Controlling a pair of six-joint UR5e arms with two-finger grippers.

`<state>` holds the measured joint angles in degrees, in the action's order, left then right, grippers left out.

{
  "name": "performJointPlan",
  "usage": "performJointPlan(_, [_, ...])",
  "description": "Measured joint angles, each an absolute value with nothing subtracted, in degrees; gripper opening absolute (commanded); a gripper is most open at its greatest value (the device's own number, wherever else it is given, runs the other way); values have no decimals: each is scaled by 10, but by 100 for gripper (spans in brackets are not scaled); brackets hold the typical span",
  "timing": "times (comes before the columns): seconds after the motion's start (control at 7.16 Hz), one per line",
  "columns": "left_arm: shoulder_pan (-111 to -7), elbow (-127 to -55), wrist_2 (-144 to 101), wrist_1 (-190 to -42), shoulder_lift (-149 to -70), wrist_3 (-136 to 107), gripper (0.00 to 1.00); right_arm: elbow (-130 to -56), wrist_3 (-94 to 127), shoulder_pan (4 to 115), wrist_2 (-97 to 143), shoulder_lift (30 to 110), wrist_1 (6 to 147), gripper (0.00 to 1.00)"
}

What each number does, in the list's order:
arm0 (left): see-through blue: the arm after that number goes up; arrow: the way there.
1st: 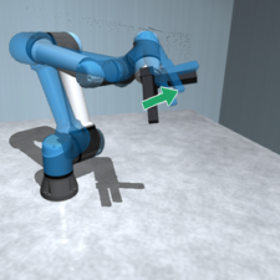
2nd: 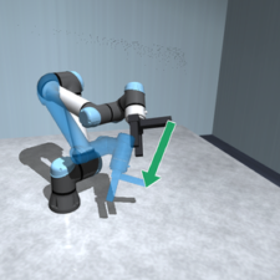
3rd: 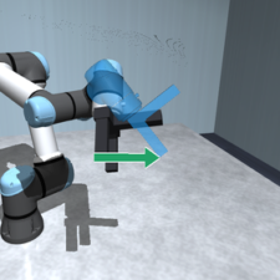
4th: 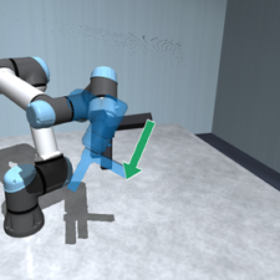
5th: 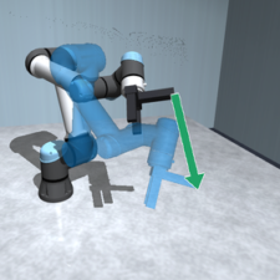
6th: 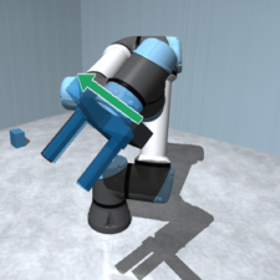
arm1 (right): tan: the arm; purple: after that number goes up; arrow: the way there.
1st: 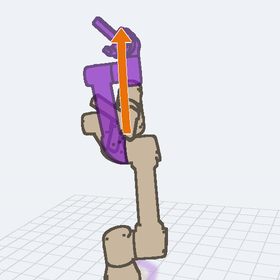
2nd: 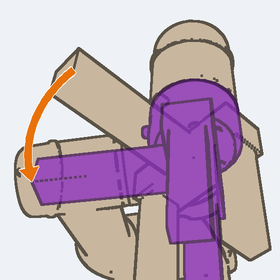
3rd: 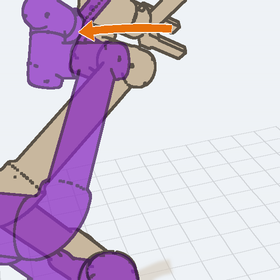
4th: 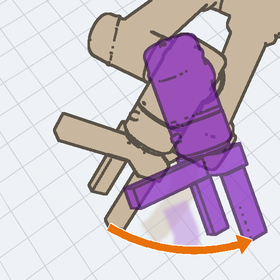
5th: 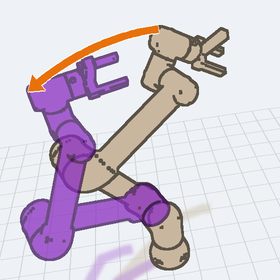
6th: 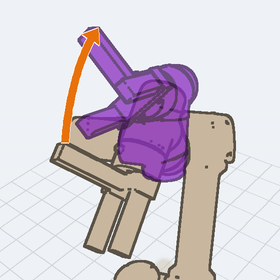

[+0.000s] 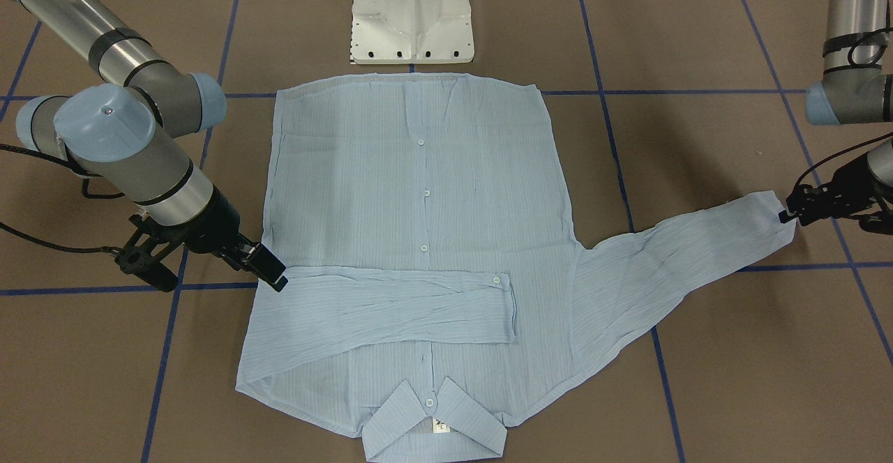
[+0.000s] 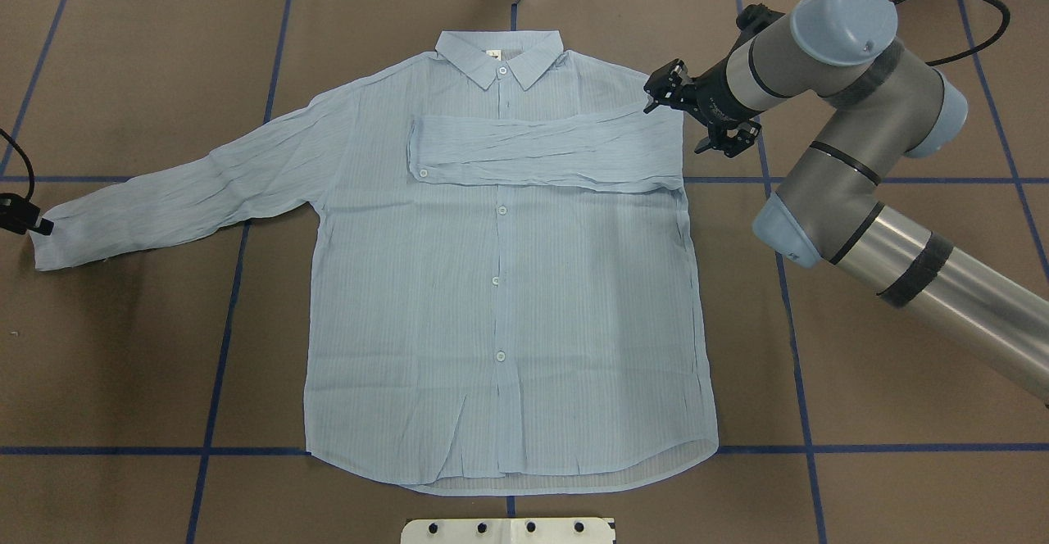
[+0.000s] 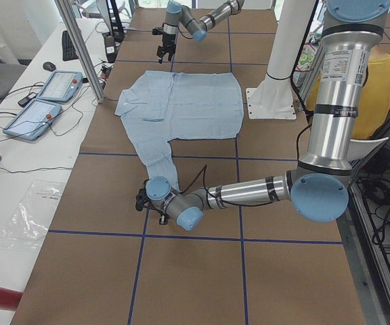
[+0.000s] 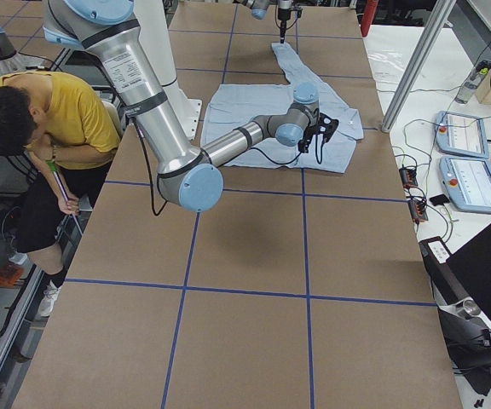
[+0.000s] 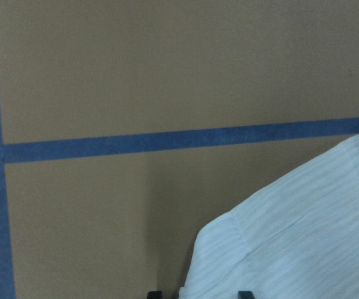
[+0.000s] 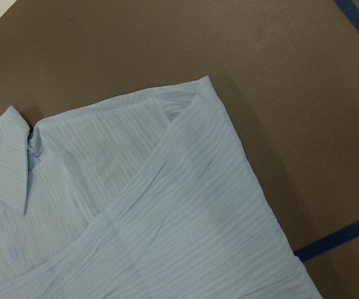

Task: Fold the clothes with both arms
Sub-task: 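Reach the left gripper to the cuff of the other sleeve and grasp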

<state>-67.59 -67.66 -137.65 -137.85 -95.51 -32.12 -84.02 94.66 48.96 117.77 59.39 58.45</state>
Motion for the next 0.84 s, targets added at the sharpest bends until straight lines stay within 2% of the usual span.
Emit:
performJointPlan(0.14, [-676, -676, -1376, -1379, -955, -321, 0, -840, 947, 490, 1178, 594, 584, 100])
performJointPlan(0.84, [-676, -679, -1398, -1374, -954, -329, 0, -842, 947, 492, 1179, 594, 583, 100])
